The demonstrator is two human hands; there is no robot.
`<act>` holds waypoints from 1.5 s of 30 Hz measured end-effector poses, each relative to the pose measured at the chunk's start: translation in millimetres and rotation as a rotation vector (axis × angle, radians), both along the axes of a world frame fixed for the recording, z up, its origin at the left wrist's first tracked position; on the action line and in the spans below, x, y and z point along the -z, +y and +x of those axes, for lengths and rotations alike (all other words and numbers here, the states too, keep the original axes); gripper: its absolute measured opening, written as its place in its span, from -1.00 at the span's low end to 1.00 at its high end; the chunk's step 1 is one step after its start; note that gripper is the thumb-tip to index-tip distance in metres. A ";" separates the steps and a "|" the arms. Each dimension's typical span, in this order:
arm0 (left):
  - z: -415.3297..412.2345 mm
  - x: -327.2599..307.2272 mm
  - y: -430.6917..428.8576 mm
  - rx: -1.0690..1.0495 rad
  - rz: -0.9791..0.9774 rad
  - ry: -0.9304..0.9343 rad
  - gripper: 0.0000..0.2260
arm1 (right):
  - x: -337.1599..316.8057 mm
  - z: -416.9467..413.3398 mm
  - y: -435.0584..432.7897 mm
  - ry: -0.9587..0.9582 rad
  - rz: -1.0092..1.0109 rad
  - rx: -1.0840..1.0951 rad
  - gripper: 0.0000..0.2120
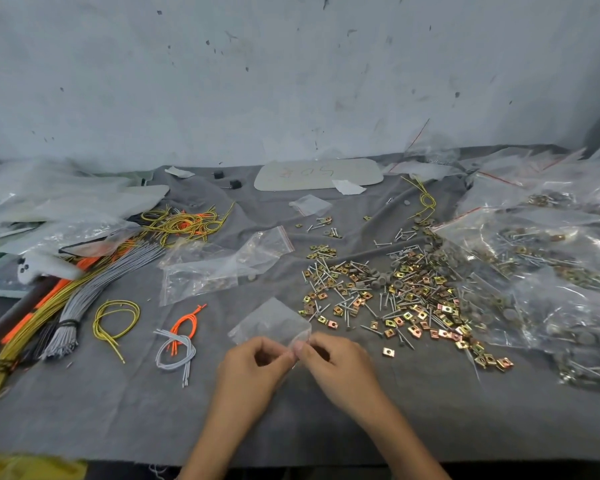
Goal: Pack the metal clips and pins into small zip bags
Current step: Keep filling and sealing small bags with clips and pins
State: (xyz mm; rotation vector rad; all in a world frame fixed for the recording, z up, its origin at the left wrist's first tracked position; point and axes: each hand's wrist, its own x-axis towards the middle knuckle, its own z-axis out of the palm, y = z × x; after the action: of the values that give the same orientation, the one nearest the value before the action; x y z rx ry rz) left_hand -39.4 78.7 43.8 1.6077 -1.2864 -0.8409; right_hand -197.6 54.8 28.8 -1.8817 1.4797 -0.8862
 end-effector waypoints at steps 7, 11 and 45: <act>11.5 -4.2 3.3 0.054 -0.241 -0.423 -0.89 | 3.3 1.7 -1.1 0.106 -0.011 0.006 -0.65; 8.4 0.2 8.6 0.151 -0.318 -0.674 -0.78 | 9.6 5.9 -0.1 0.167 -0.041 0.044 -0.60; 5.0 28.6 -22.6 0.014 -0.148 -0.402 -0.60 | 3.1 4.5 -18.7 0.107 -0.278 0.139 -0.98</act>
State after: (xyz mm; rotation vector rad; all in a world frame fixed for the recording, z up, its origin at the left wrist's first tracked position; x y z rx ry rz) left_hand -34.4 56.1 15.2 1.7013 -1.5990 -0.4279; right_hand -193.0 36.1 25.7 -2.0714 1.6376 -1.1201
